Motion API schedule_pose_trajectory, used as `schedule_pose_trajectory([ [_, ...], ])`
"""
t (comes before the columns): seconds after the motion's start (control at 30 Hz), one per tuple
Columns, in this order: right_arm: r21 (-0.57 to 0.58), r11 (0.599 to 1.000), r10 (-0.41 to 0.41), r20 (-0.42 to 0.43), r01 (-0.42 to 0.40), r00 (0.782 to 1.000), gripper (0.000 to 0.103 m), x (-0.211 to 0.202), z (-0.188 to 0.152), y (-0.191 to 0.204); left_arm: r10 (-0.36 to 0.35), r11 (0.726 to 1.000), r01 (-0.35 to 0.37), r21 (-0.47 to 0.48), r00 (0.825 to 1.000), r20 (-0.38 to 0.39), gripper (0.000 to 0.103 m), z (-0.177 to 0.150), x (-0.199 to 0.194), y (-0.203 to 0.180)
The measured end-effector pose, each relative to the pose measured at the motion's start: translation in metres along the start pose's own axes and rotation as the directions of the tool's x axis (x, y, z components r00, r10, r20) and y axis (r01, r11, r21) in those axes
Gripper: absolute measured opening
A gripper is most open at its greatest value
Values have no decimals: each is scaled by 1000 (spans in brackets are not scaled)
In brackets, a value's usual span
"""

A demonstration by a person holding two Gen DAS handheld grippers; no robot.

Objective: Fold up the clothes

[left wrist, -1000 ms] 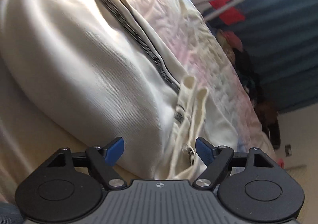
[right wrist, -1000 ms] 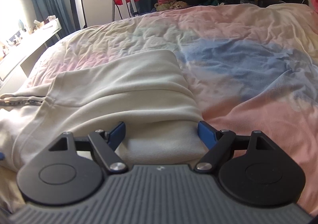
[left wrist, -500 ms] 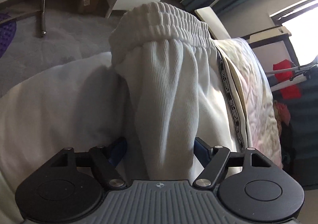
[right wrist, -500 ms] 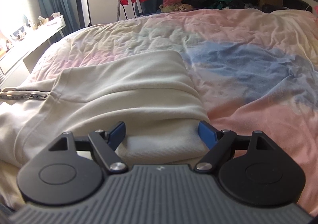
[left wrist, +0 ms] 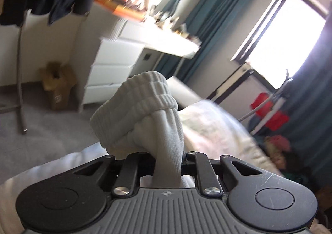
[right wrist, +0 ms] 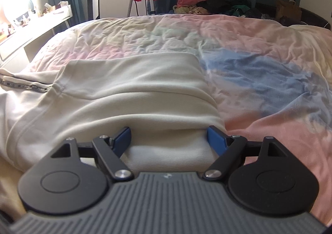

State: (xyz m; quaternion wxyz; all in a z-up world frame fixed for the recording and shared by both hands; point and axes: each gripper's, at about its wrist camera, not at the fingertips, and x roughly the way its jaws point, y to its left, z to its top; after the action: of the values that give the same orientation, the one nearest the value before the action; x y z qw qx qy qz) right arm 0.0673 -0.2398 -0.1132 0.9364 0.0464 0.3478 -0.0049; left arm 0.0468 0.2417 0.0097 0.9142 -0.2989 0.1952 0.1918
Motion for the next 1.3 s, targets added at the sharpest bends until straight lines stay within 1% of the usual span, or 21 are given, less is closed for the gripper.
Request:
schedule_pose_trajectory([
  [0.1, 65, 997, 44, 11, -45, 999, 80, -8, 5, -10, -44, 997, 41, 62, 998, 45, 14, 4, -24, -59],
  [0.17, 139, 988, 67, 28, -71, 997, 80, -16, 9, -21, -72, 993, 65, 103, 995, 68, 14, 0, -39, -102],
  [0.3, 278, 956, 80, 71, -97, 994, 80, -29, 16, -52, -115, 980, 94, 177, 987, 111, 14, -30, -66, -182],
  [0.4, 348, 933, 64, 97, -94, 993, 80, -38, 19, -74, -155, 967, 121, 224, 977, 144, 14, -65, -77, -240],
  [0.53, 439, 892, 49, 145, -109, 988, 80, -47, 25, -106, -226, 949, 171, 267, 955, 193, 13, -133, -91, -303],
  [0.6, 479, 871, 37, 166, -114, 985, 80, -50, 27, -121, -266, 932, 195, 304, 941, 209, 13, -171, -98, -327],
  [0.67, 512, 854, 3, 179, -96, 984, 81, -52, 28, -136, -307, 907, 218, 361, 928, 210, 13, -216, -104, -345],
  [0.73, 540, 837, -12, 183, -90, 983, 82, -51, 28, -149, -346, 864, 235, 445, 920, 185, 13, -268, -102, -358],
  [0.83, 583, 806, -6, 182, -102, 983, 82, -46, 25, -162, -374, 788, 287, 545, 926, 52, 13, -342, -88, -367],
  [0.87, 585, 803, 7, 186, -116, 983, 82, -44, 25, -163, -373, 773, 316, 550, 928, -7, 13, -360, -80, -366],
  [0.93, 588, 796, 35, 195, -146, 980, 83, -41, 25, -164, -362, 757, 348, 553, 928, -89, 14, -385, -65, -362],
  [1.0, 575, 793, 83, 227, -203, 970, 83, -40, 25, -161, -350, 753, 350, 558, 930, -111, 21, -396, -56, -361],
  [1.03, 572, 786, 106, 248, -234, 963, 83, -38, 25, -160, -353, 750, 355, 557, 928, -117, 23, -392, -50, -357],
  [1.07, 572, 778, 131, 257, -260, 957, 82, -34, 27, -160, -357, 747, 364, 557, 926, -127, 29, -383, -40, -351],
  [1.1, 574, 768, 161, 258, -285, 953, 82, -30, 28, -160, -355, 741, 370, 561, 924, -140, 39, -378, -34, -348],
  [1.13, 579, 750, 200, 261, -320, 944, 82, -25, 30, -160, -346, 730, 375, 572, 924, -163, 44, -370, -29, -343],
  [1.17, 589, 720, 252, 269, -366, 930, 82, -20, 30, -160, -338, 717, 382, 583, 922, -189, 53, -364, -24, -337],
  [1.2, 599, 688, 303, 278, -411, 912, 82, -15, 30, -159, -345, 698, 404, 591, 913, -216, 59, -356, -21, -330],
  [1.23, 606, 654, 352, 286, -453, 891, 82, -12, 30, -157, -363, 673, 435, 598, 899, -246, 62, -345, -18, -315],
  [1.27, 603, 638, 385, 290, -480, 876, 83, -9, 30, -153, -380, 646, 467, 604, 883, -275, 77, -333, -15, -301],
  [1.3, 599, 621, 418, 293, -506, 860, 83, -7, 30, -149, -391, 629, 485, 607, 873, -292, 90, -325, -14, -290],
])
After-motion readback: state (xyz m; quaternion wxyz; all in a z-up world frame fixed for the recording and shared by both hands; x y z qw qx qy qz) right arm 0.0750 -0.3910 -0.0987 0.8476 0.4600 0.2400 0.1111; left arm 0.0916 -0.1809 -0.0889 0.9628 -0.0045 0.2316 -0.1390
